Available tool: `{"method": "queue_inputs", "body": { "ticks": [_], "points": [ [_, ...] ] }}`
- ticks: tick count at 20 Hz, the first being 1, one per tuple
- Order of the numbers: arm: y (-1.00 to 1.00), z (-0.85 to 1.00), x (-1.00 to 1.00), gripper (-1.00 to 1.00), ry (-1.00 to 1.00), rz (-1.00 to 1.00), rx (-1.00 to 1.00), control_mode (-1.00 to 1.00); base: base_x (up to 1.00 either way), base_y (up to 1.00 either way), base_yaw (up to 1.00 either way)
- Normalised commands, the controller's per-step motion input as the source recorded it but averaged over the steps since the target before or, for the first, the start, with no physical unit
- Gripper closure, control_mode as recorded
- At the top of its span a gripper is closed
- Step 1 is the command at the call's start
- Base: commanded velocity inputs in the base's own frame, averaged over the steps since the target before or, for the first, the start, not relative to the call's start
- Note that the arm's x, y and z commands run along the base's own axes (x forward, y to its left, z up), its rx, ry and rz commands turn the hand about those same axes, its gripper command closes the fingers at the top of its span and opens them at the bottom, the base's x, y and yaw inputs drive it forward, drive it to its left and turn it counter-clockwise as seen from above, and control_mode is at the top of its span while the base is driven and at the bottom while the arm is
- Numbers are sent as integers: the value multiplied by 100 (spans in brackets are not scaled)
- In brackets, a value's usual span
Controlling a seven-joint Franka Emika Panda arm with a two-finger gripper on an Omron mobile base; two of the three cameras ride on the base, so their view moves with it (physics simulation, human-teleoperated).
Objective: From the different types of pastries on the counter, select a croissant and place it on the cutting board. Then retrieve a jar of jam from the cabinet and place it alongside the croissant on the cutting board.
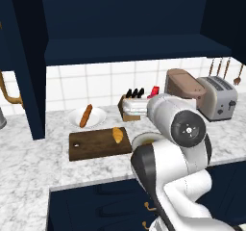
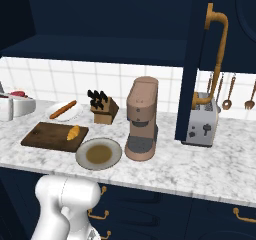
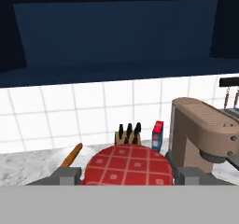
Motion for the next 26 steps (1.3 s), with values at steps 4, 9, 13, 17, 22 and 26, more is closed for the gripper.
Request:
{"method": "queue_inputs", "body": {
  "ticks": [4,9,13,17,22,26],
  "points": [
    [1,-100,14,100,-33,-13,0,-100,0,0,0],
    [0,-100,39,100,-37,-6,0,-100,0,0,0],
    [1,-94,57,100,-12,-18,1,-100,0,0,0],
    [4,-94,57,100,0,-17,3,-100,0,0,0],
    [30,-68,58,100,2,-11,2,-100,0,0,0],
    [34,-51,59,100,20,0,12,-100,0,0,0]
  ]
}}
